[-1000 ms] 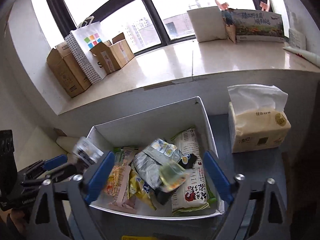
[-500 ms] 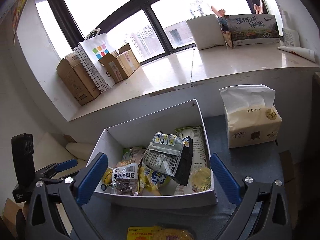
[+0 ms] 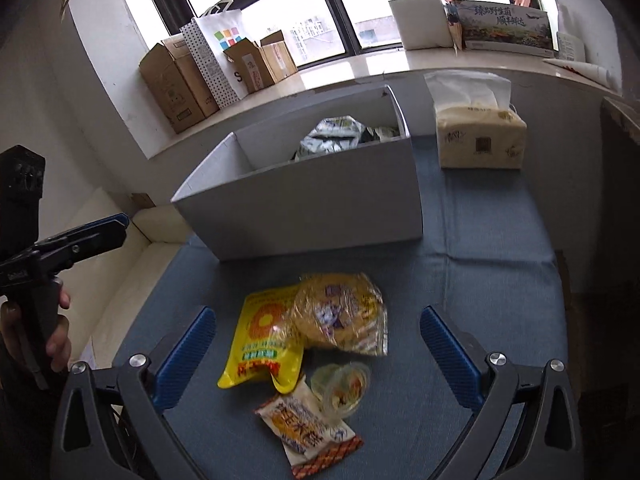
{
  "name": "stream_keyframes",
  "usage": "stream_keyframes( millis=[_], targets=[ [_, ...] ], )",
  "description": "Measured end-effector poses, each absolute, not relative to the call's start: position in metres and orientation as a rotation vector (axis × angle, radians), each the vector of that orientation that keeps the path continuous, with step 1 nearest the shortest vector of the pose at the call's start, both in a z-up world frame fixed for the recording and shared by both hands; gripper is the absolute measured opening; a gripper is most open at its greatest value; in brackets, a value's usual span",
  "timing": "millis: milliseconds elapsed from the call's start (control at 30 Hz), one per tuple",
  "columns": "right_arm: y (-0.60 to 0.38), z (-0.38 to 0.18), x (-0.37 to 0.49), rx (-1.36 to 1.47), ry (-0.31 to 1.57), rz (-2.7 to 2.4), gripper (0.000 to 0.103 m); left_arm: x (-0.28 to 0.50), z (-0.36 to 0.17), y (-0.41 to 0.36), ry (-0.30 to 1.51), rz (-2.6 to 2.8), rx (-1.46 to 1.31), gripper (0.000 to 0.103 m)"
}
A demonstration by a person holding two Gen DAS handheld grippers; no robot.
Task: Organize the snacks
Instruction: 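Grasp another jelly cup with the right tool while the left tool grasps a yellow bag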
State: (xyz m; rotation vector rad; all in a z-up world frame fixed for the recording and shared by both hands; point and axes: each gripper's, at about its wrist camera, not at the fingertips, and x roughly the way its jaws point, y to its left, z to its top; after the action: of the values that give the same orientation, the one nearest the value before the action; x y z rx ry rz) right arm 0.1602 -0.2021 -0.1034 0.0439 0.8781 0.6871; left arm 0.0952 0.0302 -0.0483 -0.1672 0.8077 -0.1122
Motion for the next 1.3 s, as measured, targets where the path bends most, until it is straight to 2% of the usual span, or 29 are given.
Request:
stream_keyframes(
  millis=[233,567,633,667,700,733,767,1000,1300],
  targets=[
    [-0.209,-0.147,0.153,0.019,0.957,0.646,0.103,0.073,-0.077,0.013,0.865,-0.133,-0.189,0.103],
    [-0.202,-0.172,0.165,-0.005,0.988,0.699,0.103,0.074,-0.105,0.004,0.936,-0.149,-0.197,0.103],
    [-0.202,-0.173,0.167,-0.012,0.981,0.708,0.097,0.076,-0.107,0.005,0.944,-0.149,-0.199,0.103],
    [-0.201,-0.173,0.167,-0.027,0.973,0.706,0.089,0.076,-0.108,0.005,0.945,-0.149,-0.199,0.103],
    [-0.199,-0.173,0.166,-0.044,0.968,0.705,0.081,0.076,-0.109,0.005,0.946,-0.147,-0.198,0.103],
    [-0.198,-0.172,0.166,-0.064,0.964,0.700,0.064,0.076,-0.109,0.004,0.946,-0.147,-0.196,0.103],
    [-0.196,-0.172,0.166,-0.074,0.964,0.708,0.052,0.076,-0.109,0.004,0.948,-0.148,-0.195,0.103],
    [-0.186,-0.172,0.147,-0.147,0.924,0.707,0.050,0.078,-0.115,-0.001,0.965,-0.169,-0.178,0.103],
    [-0.202,-0.149,0.137,-0.077,0.859,0.690,0.050,0.097,-0.143,-0.032,1.044,-0.198,-0.087,0.103]
  ],
)
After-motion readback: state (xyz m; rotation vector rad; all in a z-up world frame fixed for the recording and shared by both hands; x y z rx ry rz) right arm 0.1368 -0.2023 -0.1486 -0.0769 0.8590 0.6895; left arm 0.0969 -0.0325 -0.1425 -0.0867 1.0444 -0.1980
